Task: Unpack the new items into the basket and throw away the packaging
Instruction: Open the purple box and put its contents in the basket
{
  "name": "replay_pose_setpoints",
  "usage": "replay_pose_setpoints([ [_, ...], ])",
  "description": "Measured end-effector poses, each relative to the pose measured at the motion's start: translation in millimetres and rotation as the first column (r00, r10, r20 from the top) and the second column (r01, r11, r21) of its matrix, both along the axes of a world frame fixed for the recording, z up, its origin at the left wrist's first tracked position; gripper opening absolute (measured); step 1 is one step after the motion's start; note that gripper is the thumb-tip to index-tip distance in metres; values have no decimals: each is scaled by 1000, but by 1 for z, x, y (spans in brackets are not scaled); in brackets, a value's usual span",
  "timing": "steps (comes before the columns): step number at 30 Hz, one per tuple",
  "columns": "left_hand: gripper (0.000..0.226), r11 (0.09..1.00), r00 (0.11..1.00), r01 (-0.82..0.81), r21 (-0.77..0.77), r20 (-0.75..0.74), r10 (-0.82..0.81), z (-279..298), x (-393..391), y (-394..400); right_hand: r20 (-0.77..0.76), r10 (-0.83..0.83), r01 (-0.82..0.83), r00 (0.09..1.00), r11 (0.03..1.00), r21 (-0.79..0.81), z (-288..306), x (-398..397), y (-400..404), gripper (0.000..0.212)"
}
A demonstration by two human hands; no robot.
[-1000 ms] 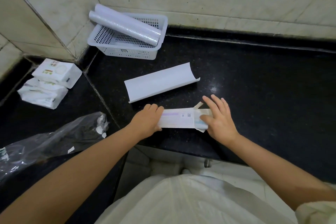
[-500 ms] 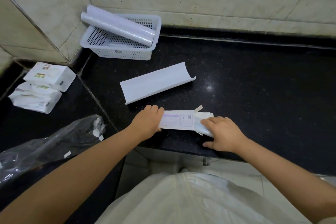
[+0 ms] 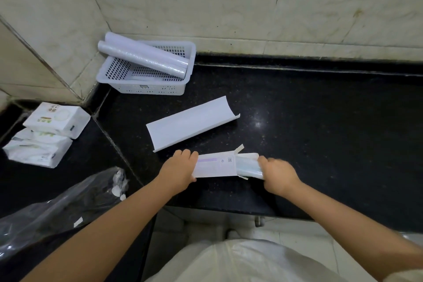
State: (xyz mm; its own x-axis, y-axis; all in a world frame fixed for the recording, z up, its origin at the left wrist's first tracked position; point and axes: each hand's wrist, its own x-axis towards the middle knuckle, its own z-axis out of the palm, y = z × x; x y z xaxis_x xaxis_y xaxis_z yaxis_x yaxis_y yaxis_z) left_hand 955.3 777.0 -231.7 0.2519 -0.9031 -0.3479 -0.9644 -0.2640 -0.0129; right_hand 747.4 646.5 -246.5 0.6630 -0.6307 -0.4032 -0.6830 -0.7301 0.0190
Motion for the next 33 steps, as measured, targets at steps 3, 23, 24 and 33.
replay_pose_setpoints([
  [3,72,997,997,-72,10,5,72,2,12,0,-3,-52,52,999,998,-24,15,-19,-16,34],
  [23,62,822,380,-569,-9,-889,253,51,42,-32,323,268,-253,908,963,-89,70,85,-51,40],
  [24,53,772,250,-634,43,-933,258,56,47,-34,334,321,-297,886,947,-122,75,97,-53,43],
  [33,28,521,-7,-853,46,-997,76,73,101,-45,386,585,-550,713,809,-210,85,201,-80,69],
])
